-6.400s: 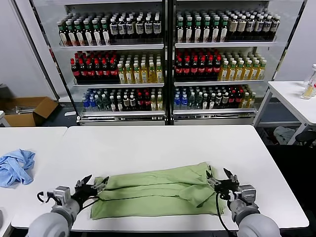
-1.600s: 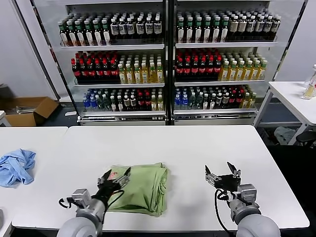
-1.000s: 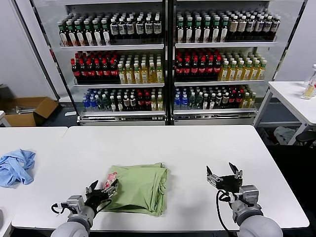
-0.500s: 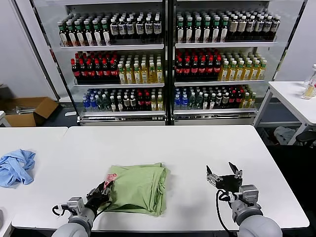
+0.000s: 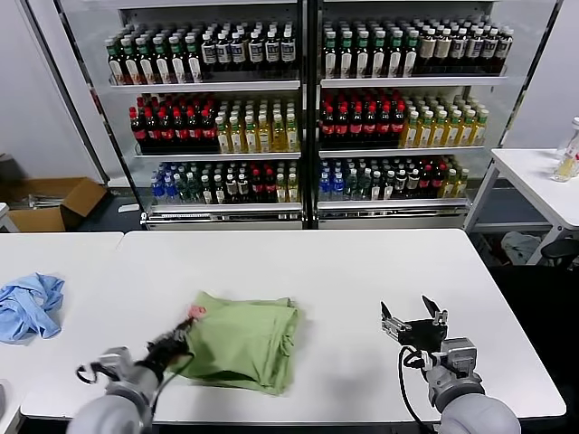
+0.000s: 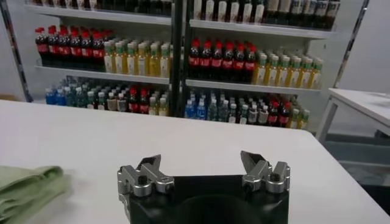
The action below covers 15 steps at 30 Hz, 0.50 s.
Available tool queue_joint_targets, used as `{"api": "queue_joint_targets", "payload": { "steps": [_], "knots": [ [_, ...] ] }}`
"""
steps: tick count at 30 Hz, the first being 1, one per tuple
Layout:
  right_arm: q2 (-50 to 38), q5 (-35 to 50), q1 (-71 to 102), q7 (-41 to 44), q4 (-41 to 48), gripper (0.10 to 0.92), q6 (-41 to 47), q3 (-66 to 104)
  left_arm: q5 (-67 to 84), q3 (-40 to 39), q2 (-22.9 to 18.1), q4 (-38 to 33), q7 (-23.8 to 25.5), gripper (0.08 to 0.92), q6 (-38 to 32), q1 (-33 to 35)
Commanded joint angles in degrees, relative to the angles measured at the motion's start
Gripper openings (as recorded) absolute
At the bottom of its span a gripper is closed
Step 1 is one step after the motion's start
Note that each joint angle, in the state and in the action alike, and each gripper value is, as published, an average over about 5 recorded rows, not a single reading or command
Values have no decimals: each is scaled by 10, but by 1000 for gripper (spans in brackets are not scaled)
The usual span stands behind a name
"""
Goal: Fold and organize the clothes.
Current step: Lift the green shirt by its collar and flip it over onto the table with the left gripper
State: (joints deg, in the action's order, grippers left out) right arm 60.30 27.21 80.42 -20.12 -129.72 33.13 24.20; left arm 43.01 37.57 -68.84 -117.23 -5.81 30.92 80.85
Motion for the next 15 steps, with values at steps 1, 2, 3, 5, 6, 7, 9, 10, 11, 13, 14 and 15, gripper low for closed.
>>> {"api": "queue_joint_targets", "payload": {
  "steps": [1, 2, 3, 5, 6, 7, 9, 10, 11, 13, 14, 15],
  "knots": [
    [0, 1, -2, 1, 4, 823, 0, -1, 286, 272, 103, -29, -9, 85, 23, 12],
    [1, 0, -3, 1, 4, 823, 0, -2, 302, 293, 112, -15, -9, 85, 23, 16],
    [0, 0, -4, 1, 4, 823, 0, -4, 320, 312, 122, -1, -11, 85, 24, 19],
    [-1, 0, -4, 1, 3, 823, 0, -6, 345, 327, 132, 17, -16, 85, 24, 22],
    [-2, 0, -3, 1, 1, 823, 0, -7, 351, 319, 132, 15, -21, 85, 24, 20],
    [-3, 0, -3, 0, 0, 823, 0, -7, 354, 304, 128, 8, -28, 85, 24, 16],
    [-5, 0, 0, -1, -2, 823, 0, -5, 347, 253, 110, -19, -45, 85, 23, 3],
    [-5, 0, 1, -1, -2, 823, 0, -4, 337, 211, 95, -40, -56, 85, 23, -5],
    [-6, 0, 3, -1, -3, 823, 0, -3, 320, 166, 80, -61, -65, 85, 23, -11],
    [-6, -1, 8, -2, -3, 823, 0, -1, 269, 60, 36, -99, -75, 85, 22, -21],
    [-6, -2, 10, -3, -4, 823, 0, 0, 236, 6, 14, -114, -76, 85, 22, -23],
    [-5, -3, 12, -3, -4, 823, 0, 0, 204, -43, -8, -124, -73, 85, 22, -24]
  ]
}}
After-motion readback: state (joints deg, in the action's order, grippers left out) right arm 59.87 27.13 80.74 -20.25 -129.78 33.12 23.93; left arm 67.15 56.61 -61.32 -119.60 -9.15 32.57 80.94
